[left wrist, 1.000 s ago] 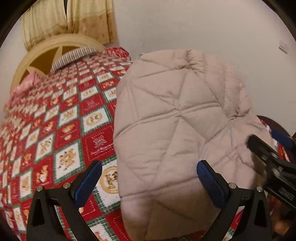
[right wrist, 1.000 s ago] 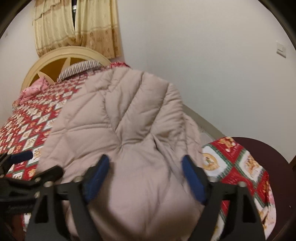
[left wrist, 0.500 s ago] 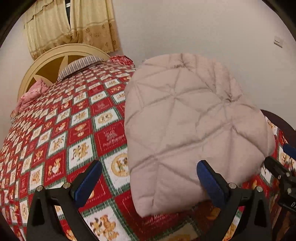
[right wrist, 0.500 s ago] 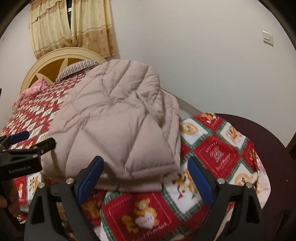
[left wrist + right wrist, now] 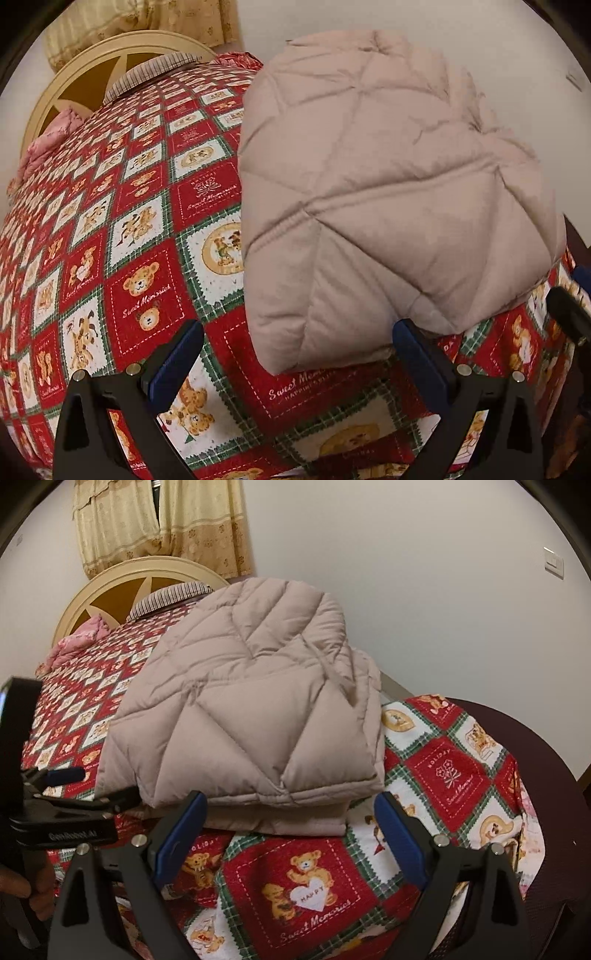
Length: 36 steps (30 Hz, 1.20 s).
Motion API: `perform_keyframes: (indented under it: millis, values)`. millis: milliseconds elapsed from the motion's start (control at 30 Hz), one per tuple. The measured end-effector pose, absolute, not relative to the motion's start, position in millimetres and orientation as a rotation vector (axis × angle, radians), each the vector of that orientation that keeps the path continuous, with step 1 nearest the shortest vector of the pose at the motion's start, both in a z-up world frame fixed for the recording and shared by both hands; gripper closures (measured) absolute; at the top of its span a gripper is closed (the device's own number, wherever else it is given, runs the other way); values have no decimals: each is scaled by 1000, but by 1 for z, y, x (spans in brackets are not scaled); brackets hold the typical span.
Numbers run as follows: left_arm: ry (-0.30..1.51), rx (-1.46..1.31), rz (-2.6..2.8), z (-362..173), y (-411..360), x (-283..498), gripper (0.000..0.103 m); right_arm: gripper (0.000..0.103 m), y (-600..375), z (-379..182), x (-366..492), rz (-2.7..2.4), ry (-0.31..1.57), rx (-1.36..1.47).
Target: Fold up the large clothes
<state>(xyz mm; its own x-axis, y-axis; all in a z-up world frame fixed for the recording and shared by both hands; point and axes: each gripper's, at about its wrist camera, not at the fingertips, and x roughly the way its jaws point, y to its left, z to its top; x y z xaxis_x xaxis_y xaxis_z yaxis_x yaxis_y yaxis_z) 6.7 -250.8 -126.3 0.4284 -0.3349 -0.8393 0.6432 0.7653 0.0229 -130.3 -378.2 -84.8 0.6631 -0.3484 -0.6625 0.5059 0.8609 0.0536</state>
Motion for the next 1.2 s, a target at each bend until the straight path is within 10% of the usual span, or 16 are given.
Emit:
perform_keyframes:
  millis: [1200]
  values:
    - [623, 388, -674, -2, -182, -57, 1, 0, -321, 13, -160, -456, 536, 129]
